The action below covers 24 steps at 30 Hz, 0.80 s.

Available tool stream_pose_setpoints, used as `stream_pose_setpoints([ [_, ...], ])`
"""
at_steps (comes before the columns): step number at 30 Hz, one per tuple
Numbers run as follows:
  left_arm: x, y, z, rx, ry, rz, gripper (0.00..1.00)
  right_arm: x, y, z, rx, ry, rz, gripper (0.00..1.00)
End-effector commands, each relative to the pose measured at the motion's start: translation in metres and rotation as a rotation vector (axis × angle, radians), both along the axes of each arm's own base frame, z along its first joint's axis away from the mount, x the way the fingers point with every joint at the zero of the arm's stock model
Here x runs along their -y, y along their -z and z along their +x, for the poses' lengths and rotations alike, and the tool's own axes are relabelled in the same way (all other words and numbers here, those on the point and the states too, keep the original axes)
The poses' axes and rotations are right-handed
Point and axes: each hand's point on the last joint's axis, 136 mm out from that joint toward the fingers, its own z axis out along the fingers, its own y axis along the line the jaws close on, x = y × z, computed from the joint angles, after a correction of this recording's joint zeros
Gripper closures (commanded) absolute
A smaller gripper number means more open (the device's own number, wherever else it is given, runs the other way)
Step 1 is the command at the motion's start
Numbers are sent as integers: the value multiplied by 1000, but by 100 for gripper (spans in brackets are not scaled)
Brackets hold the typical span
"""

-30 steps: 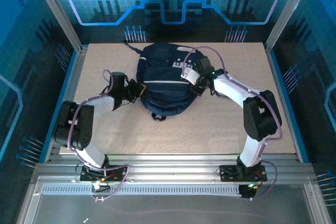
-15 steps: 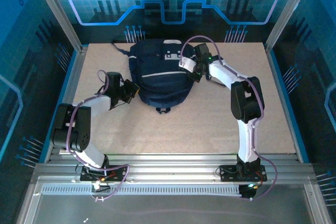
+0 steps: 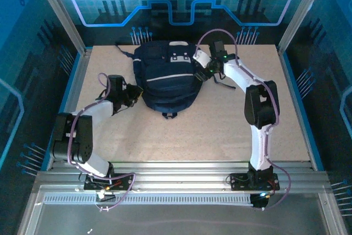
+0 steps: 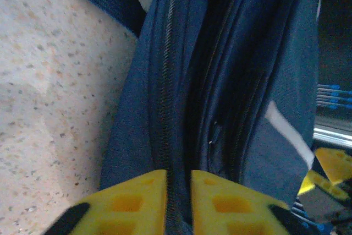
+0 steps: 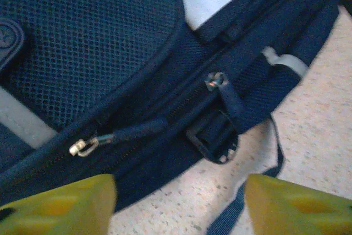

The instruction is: Pack books, pencil case, and school supplies into a backpack

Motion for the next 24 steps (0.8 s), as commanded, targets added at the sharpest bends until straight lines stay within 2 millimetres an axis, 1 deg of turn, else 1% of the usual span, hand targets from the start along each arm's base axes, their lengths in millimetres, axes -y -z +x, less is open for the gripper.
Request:
stream_pose_setpoints([
  [1,-20,-18,2,46,-43,37,66,22,-49,-15,72,110,47,30],
  [3,-29,-21,0,43,-48,73,40,35,-53,-31,90,178,52,29],
  [4,-35,-22,-2,34,-50,111,26,43,-50,-40,90,225,51,29],
  [5,-41,-24,-3,35,-49,147,15,50,-52,-48,104,266,56,29],
  [6,-49,-27,-4,39,-53,215,8,59,-49,-58,113,319,61,29],
  [7,-58,-32,-5,46,-48,289,3,69,-46,-67,126,373,70,28],
  [8,-67,-35,-7,41,-53,356,2,77,-44,-75,142,418,83,28],
  [10,-85,-43,-11,33,-63,497,1,96,-31,-93,167,519,114,28],
  [12,-100,-49,-13,44,-83,607,1,116,-20,-105,204,608,133,27],
  [13,-109,-50,-14,51,-94,670,1,126,-9,-113,216,643,133,27],
  [14,-115,-51,-14,66,-104,717,1,133,-5,-117,239,667,137,26],
  [16,-126,-46,-17,88,-113,813,1,144,3,-122,306,687,151,26],
  [19,-131,-34,-18,133,-87,914,1,155,4,-120,413,718,189,25],
  [22,-136,-19,-19,166,-72,991,1,160,11,-119,458,746,282,25],
  [23,-136,-15,-18,178,-63,1005,1,160,14,-118,460,749,287,25],
  [24,-134,-12,-18,202,-50,1015,1,160,14,-116,475,748,286,19],
])
